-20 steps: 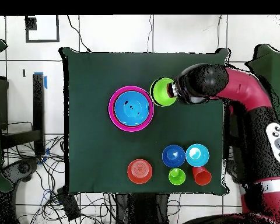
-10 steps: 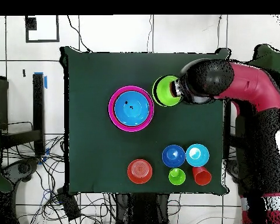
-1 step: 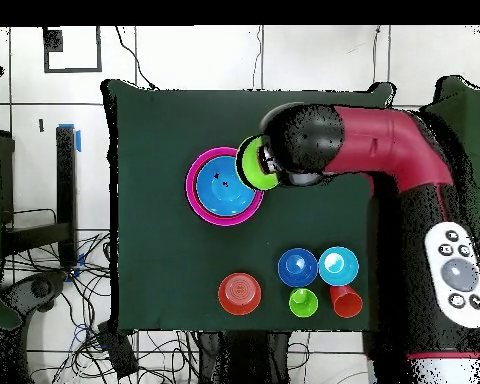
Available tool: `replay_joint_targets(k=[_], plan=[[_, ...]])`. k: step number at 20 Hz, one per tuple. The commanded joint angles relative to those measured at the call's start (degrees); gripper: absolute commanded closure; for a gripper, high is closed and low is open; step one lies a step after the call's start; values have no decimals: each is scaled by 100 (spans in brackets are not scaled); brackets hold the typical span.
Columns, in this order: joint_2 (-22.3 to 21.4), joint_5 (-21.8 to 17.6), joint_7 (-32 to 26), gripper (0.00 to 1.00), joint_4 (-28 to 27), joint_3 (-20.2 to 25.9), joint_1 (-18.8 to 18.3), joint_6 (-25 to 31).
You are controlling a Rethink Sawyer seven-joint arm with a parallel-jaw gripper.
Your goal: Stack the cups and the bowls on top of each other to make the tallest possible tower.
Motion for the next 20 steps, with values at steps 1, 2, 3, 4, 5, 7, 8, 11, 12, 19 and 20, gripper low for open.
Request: replay_joint_targets(k=[1,2,3,4,5,7,8,11,12,19,20], plan=[[28,-82,975,100,512,-419,268,-188],[49,-101,974,100,502,-427,276,-224],[71,-119,972,100,491,-435,284,-260],[139,-126,970,100,491,-428,275,-353],[207,-147,971,100,492,-421,263,-462],[317,-244,998,100,491,-429,267,-683],[354,-296,1010,100,494,-444,274,-772],[374,-480,1119,100,436,-588,402,-889],[395,-516,1135,100,411,-633,437,-918],[423,-541,1069,100,282,-883,628,-988],[418,-537,1071,100,264,-918,657,-974]])
